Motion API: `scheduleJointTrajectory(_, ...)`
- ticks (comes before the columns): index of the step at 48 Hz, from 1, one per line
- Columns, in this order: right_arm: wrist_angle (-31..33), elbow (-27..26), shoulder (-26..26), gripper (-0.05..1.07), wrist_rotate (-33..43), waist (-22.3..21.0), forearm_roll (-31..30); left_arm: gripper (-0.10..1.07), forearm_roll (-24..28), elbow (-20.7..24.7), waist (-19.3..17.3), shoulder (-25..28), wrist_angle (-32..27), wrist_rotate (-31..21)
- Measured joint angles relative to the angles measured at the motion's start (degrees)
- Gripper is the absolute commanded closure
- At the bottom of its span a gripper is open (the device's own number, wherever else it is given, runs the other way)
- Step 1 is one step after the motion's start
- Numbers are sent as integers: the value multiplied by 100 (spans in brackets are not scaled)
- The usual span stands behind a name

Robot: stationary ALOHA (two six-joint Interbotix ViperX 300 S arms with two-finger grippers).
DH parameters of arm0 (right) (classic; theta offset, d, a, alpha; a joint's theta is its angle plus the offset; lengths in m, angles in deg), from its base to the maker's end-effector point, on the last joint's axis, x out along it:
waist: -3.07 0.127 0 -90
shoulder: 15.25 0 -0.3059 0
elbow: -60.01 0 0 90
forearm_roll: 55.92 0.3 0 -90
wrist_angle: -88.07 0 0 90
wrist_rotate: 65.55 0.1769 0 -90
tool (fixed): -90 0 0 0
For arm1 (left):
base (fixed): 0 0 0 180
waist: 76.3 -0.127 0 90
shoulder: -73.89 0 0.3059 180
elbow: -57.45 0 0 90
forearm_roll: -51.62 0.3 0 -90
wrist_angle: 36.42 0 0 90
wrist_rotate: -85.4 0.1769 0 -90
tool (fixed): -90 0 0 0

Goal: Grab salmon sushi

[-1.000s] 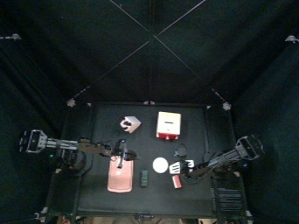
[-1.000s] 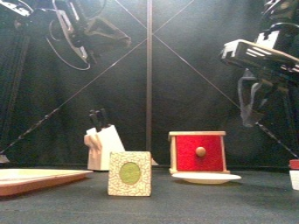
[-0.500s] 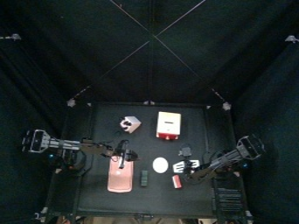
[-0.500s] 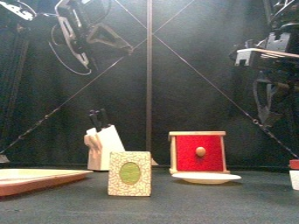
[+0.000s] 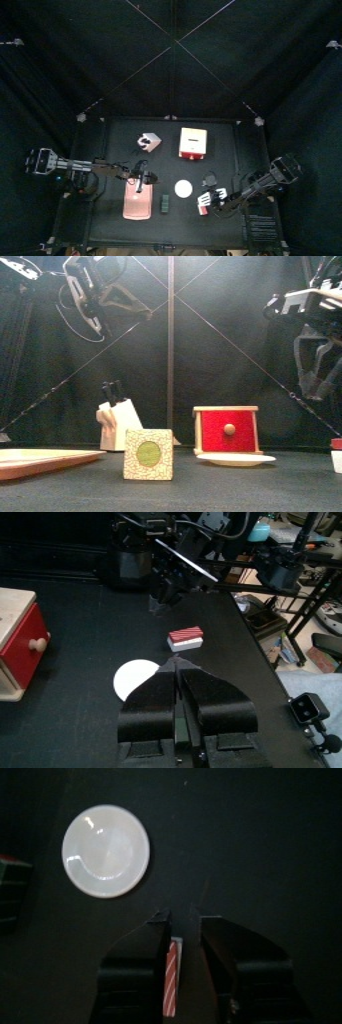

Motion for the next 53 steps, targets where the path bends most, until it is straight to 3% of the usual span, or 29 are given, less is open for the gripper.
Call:
scheduleJointTrajectory(8, -202, 0, 176, 20, 9, 123, 211, 58, 0, -18, -26, -9, 0, -9)
scheduleJointTrajectory(24, -1213, 18, 466, 20, 18, 185, 360, 58, 0, -35, -62, 0, 0, -9)
scheduleJointTrajectory(53, -1433, 158, 756, 20, 9, 176, 501, 58, 0, -53, -62, -9, -9, -9)
